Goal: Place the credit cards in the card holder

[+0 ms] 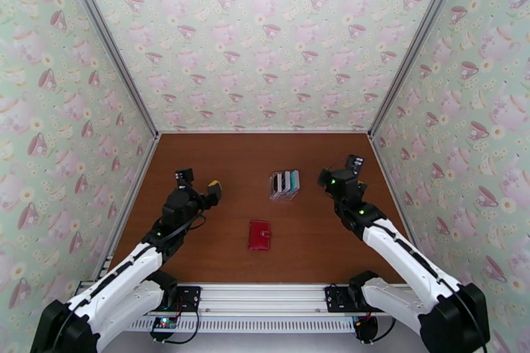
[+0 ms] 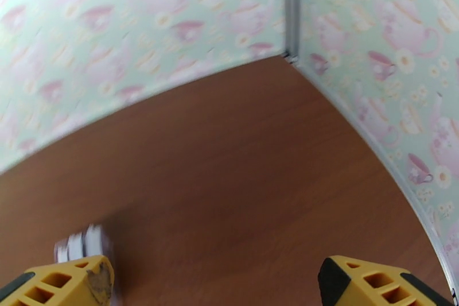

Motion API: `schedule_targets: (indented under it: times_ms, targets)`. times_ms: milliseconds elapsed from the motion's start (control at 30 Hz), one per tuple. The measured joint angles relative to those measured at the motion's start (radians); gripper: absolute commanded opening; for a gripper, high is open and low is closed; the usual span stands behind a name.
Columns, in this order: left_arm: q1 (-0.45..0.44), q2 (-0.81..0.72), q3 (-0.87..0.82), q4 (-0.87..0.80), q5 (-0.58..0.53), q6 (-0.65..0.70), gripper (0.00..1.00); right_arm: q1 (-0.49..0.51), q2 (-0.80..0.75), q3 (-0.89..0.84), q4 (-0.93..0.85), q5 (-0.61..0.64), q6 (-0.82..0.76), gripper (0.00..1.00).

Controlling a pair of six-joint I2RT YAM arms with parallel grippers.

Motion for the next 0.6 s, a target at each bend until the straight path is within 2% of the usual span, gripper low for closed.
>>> schedule_targets:
  times_ms: [233, 367, 600]
  targets:
    - [-0.027, 0.017, -0.011, -0.072, 0.175, -0.095, 1.0, 0.26, 0.017, 0.01, -0.143, -0.029, 0.053, 0.97]
    - [-0.049, 0.015, -0.052, -0.1, 0.231, -0.151, 1.0, 0.393, 0.079, 0.033, -0.182, -0.03, 0.108, 0.94]
    - [-0.118, 0.017, -0.076, -0.147, 0.277, -0.216, 0.95, 0.532, 0.185, 0.058, -0.2, -0.054, 0.198, 0.82]
